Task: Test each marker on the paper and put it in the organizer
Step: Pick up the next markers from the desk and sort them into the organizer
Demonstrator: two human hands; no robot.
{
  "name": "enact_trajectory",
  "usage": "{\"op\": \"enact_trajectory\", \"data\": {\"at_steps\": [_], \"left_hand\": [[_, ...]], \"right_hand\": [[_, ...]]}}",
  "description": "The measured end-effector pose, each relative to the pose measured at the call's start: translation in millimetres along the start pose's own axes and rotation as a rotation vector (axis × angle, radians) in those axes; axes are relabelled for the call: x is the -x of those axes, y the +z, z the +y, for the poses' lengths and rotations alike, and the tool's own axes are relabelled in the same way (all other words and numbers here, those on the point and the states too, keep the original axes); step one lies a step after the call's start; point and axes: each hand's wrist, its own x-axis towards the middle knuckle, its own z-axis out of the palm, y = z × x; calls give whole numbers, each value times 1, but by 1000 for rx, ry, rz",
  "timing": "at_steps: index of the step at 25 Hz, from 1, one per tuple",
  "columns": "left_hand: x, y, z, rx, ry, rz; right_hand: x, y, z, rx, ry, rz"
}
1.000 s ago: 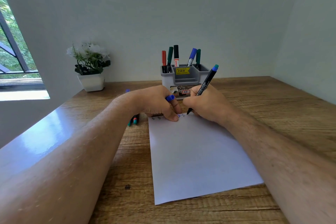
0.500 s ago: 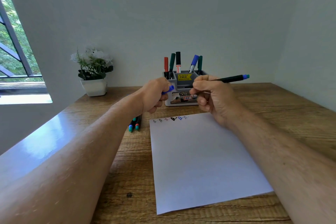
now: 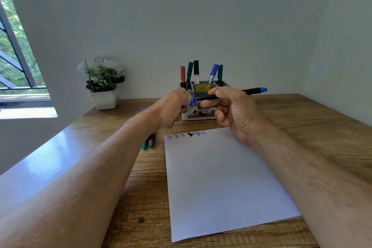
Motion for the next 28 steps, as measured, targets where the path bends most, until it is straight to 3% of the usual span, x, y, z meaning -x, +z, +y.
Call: {"op": "enact_trajectory", "data": {"at_steps": [11,21,28], "left_hand": [[-2,2,-3,-108,239,11],[0,1,-1,53,302,24],[-1,-7,-3,354,294,118]], "right_hand": [[-6,-1,4,54,-6,15],[-5,-2,3,23,-20,-18],[-2,-4,-2,-96,-23,-57]]}}
